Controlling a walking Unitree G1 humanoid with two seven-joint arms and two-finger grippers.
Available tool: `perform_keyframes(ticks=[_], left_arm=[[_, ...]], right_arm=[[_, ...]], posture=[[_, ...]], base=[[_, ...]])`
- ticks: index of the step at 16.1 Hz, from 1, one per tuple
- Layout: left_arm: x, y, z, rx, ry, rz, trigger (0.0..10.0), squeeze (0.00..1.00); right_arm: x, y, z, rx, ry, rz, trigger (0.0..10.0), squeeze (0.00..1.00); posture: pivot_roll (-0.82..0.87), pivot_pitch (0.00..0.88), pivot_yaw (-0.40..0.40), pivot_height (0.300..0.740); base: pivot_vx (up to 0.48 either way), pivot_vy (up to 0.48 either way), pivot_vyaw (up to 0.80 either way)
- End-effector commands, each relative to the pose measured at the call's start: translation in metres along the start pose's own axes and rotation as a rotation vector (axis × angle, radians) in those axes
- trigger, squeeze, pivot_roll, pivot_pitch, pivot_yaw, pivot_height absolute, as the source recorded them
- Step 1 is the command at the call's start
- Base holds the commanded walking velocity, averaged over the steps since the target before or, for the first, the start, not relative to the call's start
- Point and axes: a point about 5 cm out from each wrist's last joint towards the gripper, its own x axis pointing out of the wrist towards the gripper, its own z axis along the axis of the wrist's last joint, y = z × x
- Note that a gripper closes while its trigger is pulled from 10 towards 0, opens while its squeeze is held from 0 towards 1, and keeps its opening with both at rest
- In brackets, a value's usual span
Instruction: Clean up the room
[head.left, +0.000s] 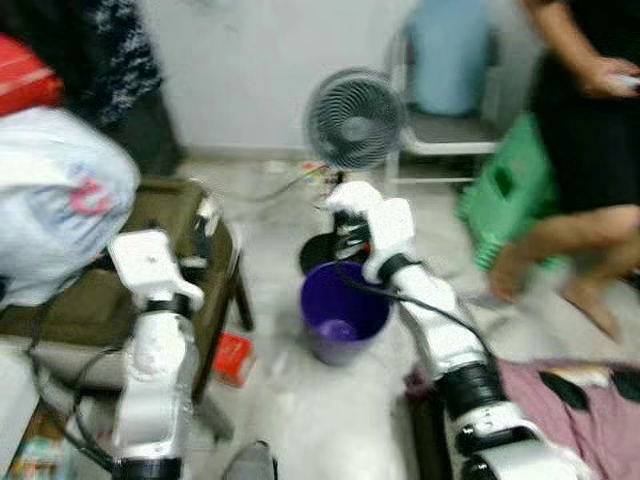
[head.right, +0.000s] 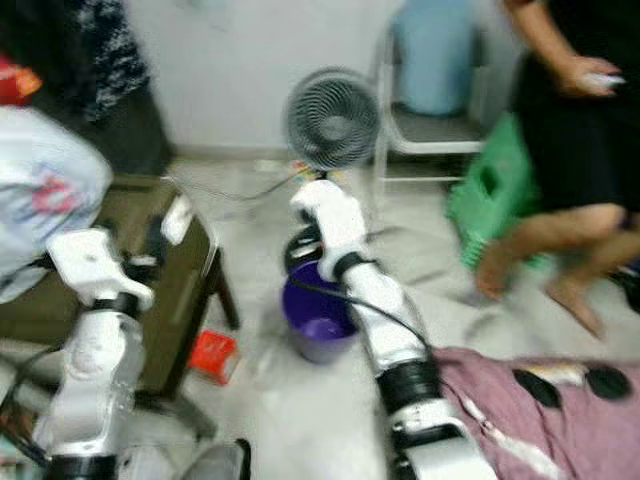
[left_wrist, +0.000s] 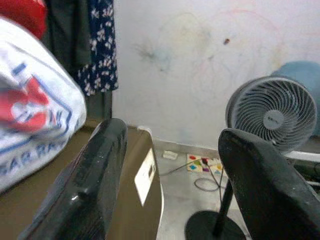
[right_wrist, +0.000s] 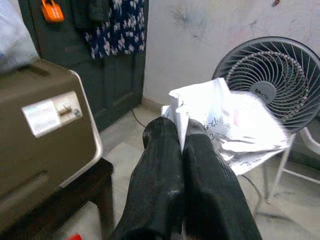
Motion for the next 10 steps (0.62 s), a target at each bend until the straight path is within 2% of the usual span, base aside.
perform_keyframes(ticks=[1, 4, 6, 7, 8, 10], left_arm=[[0.0, 0.002, 0.004, -0.003, -0.015, -0.017, 10.0, 0.0], [-0.003, -0.002, 0.005, -0.035, -0.014, -0.07, 10.0, 0.0], [-0.005, -0.001, 0.006, -0.031, -0.011, -0.086, 10.0, 0.0], [-0.006, 0.003, 0.005, -0.024, -0.006, -0.083, 10.0, 0.0], [-0.006, 0.006, 0.005, -0.019, -0.003, -0.077, 10.0, 0.0], [-0.005, 0.005, 0.006, -0.018, -0.008, -0.077, 10.0, 0.0]], right_arm=[[0.0, -0.005, 0.009, 0.012, -0.032, -0.056, 10.0, 0.0], [-0.009, -0.012, 0.008, 0.075, -0.011, -0.125, 10.0, 0.0], [-0.016, -0.018, 0.005, 0.08, -0.001, -0.165, 10.0, 0.0], [-0.021, -0.026, 0.001, 0.109, 0.022, -0.216, 10.0, 0.0], [-0.022, -0.032, -0.004, 0.151, 0.046, -0.262, 10.0, 0.0], [-0.02, -0.031, -0.003, 0.158, 0.041, -0.261, 10.0, 0.0]], posture=[[0.12, 0.0, -0.051, 0.74], [0.12, 0.0, -0.057, 0.74], [0.12, 0.0, -0.056, 0.74], [0.11, 0.0, -0.053, 0.74], [0.11, 0.0, -0.05, 0.74], [0.12, 0.0, -0.049, 0.74]], base=[[0.0, 0.0, 0.0], [0.0, 0.0, 0.0], [0.0, 0.0, 0.0], [0.0, 0.0, 0.0], [0.0, 0.0, -0.8], [0.0, 0.0, -0.8]])
